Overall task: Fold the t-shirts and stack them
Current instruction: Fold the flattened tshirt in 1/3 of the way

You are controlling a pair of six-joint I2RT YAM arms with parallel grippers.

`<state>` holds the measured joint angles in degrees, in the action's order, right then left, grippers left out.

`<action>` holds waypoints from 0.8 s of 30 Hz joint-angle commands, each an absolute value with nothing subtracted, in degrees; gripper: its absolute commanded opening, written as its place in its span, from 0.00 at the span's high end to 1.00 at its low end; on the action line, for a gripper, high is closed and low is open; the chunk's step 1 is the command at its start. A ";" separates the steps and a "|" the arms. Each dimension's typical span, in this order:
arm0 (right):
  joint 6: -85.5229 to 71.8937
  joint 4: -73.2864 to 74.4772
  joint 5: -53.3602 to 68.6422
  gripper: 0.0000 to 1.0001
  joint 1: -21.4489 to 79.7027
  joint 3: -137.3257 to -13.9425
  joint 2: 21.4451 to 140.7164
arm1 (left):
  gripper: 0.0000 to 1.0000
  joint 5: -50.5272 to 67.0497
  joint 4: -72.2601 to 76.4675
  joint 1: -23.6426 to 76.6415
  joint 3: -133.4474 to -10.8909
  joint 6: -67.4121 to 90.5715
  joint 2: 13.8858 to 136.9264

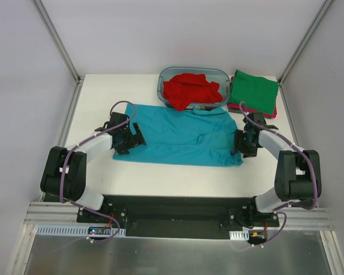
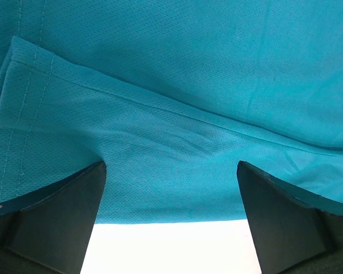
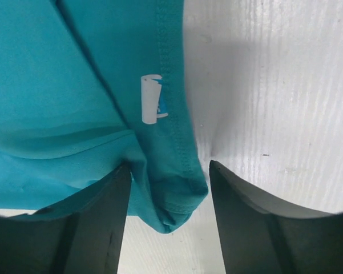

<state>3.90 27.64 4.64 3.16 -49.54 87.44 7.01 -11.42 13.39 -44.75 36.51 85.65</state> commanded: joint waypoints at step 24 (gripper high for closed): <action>-0.44 25.13 12.83 0.00 12.66 -51.86 89.37 | 0.01 5.01 -17.40 12.39 -41.05 34.36 82.27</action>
